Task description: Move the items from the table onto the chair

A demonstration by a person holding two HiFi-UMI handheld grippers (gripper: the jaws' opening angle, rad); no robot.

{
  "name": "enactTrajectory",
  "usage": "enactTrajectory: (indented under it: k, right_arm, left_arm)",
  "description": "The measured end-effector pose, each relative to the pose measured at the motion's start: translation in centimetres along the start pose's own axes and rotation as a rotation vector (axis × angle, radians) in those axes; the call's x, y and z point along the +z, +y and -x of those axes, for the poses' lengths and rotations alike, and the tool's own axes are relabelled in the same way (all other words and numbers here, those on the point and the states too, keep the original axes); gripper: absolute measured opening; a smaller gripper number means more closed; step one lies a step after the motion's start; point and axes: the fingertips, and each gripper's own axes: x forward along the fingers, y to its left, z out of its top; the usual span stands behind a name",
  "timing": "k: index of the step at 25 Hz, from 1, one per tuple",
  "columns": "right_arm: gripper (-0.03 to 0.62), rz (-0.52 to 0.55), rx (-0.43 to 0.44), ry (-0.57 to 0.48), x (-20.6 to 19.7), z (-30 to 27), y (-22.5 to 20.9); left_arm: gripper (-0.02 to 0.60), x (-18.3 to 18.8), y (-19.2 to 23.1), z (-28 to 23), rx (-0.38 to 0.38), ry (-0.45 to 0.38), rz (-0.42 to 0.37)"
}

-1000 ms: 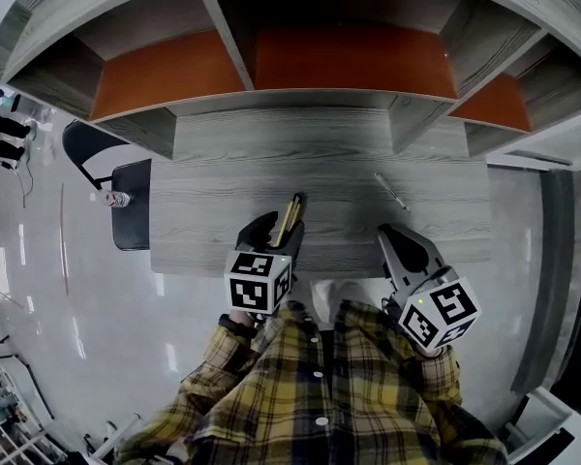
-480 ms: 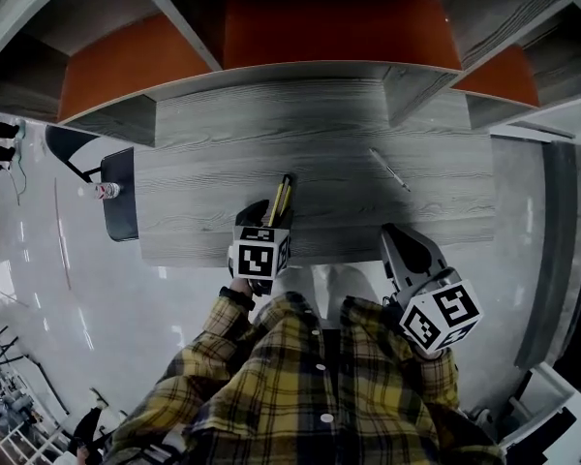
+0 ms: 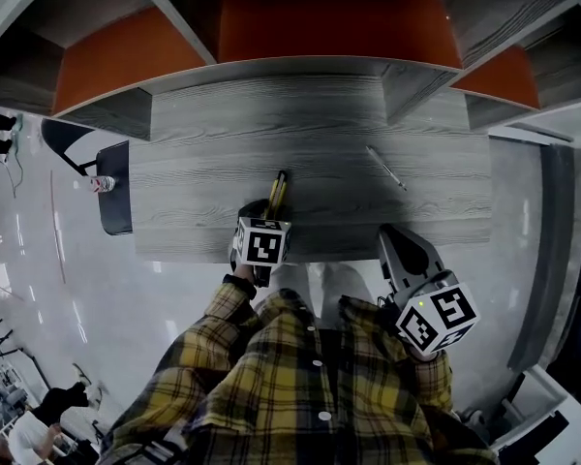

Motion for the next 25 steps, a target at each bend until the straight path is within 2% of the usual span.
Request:
enactTrajectory:
  k: [4, 9, 13, 19, 25]
  right_arm:
    - [0.018, 0.002, 0.010, 0.000, 0.1, -0.1, 0.1]
    - [0.018, 0.015, 0.031, -0.002, 0.4, -0.1, 0.4]
    - [0.018, 0.034, 0.063, -0.009, 1.0, -0.3, 0.5]
    - [0.018, 0.094, 0.183, -0.013, 2.4, -1.7, 2.1]
    - [0.018, 0.196, 0.372, 0.019, 3.3, -3.9, 6.2]
  left_arm:
    - [0.121, 0.0, 0.4, 0.0, 0.041, 0.003, -0.021]
    - [0.118, 0.0, 0.2, 0.3, 0.032, 0.013, -0.004]
    - [0.118, 0.6, 0.3, 1.5, 0.039, -0.027, 0.024]
    - [0.118, 0.6, 1.0, 4.6, 0.068, -0.109, 0.131]
    - [0.117, -0.7, 3.2, 9.3, 0.144, -0.210, 0.280]
